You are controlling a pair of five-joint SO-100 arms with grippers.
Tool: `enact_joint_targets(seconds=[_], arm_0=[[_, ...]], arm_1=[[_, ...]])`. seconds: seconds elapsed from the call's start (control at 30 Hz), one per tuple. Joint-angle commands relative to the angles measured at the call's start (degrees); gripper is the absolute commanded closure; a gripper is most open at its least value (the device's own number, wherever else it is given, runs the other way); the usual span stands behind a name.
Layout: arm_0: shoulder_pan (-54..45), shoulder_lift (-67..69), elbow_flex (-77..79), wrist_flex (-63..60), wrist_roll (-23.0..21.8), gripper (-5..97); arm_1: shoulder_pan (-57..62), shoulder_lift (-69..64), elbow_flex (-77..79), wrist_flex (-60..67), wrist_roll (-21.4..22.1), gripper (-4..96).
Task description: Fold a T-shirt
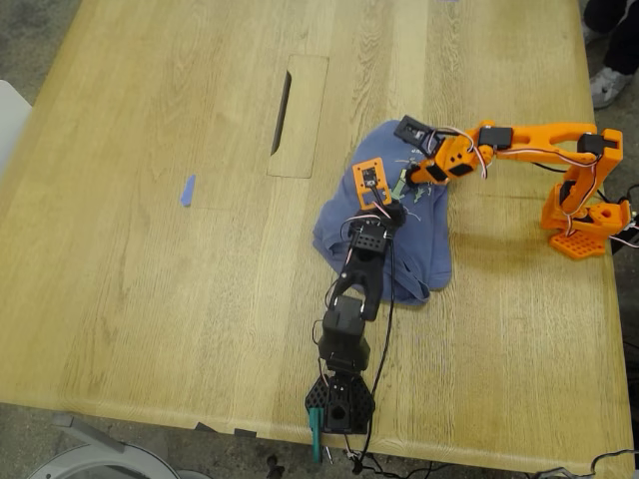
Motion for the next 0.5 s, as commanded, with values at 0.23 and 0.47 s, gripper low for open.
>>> enact_joint_targets(seconds=[0.23, 0.47], arm_0=[[-6.6, 2.8, 2.8, -4.6, 0.4, 92], [-13.8, 10.1, 12.7, -4.6, 0.8, 92]], arm_1=[[10.1, 2.1, 12.7, -11.4, -0.1, 91.4], [21.4, 6.7, 19.2, -13.5, -0.9, 91.4]])
